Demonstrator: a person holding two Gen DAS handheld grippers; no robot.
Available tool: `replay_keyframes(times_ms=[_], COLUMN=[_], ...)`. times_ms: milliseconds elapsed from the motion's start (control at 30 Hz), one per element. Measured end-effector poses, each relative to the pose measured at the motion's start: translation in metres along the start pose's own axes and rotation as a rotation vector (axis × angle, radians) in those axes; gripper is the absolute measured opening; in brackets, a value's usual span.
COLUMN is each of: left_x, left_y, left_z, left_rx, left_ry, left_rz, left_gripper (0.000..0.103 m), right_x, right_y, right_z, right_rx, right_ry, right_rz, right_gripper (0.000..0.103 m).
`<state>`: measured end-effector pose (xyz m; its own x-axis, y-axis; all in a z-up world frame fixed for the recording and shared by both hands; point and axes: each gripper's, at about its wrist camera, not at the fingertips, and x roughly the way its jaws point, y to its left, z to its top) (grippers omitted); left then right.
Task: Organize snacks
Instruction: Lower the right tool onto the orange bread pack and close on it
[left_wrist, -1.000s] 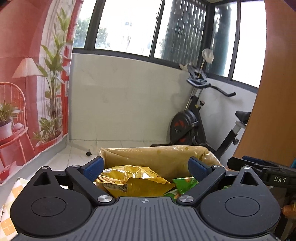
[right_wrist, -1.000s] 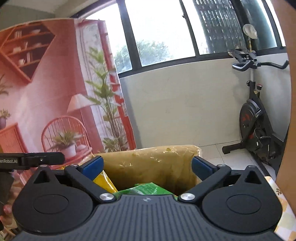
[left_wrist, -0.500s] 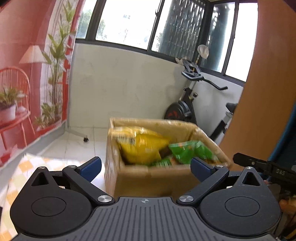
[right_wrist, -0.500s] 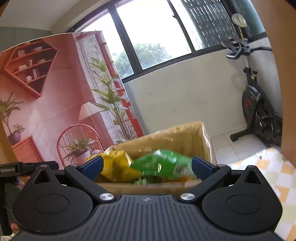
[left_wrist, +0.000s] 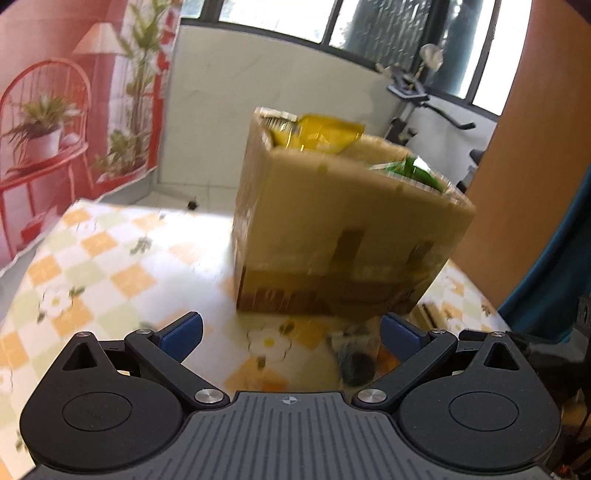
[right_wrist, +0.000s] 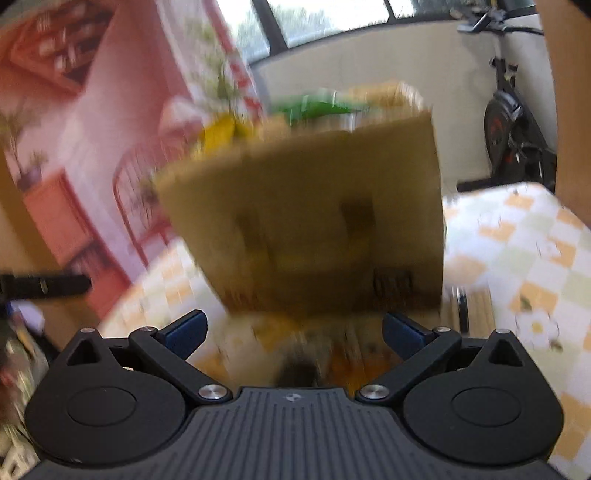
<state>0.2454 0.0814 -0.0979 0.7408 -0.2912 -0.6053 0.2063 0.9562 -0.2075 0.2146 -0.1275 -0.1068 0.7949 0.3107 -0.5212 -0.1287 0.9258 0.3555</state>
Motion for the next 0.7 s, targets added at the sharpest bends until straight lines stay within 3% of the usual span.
replay_keyframes(times_ms=[233, 533, 700], left_x=[0.002, -0.005, -0.001], left_y=[0.006, -0.004, -0.005], left_z=[-0.028, -0.048, -0.052], left_rx=[-0.094, -0.099, -0.109], left_ry=[0.04, 0.082, 0.099], left_rz=[0.027, 0.065, 0.077], left_gripper=[0.103, 0.103, 0.103], right_x=[0.013, 0.032, 0.042], right_y=[0.019, 0.04, 0.048], right_z=[-0.041, -0.067, -0.081], right_rx=[-0.125, -0.233, -0.286], right_ry=[0.144, 0.274, 0.337], right_rz=[0.04, 0.125, 0.126], right_gripper=[0.099, 0.098, 0.097])
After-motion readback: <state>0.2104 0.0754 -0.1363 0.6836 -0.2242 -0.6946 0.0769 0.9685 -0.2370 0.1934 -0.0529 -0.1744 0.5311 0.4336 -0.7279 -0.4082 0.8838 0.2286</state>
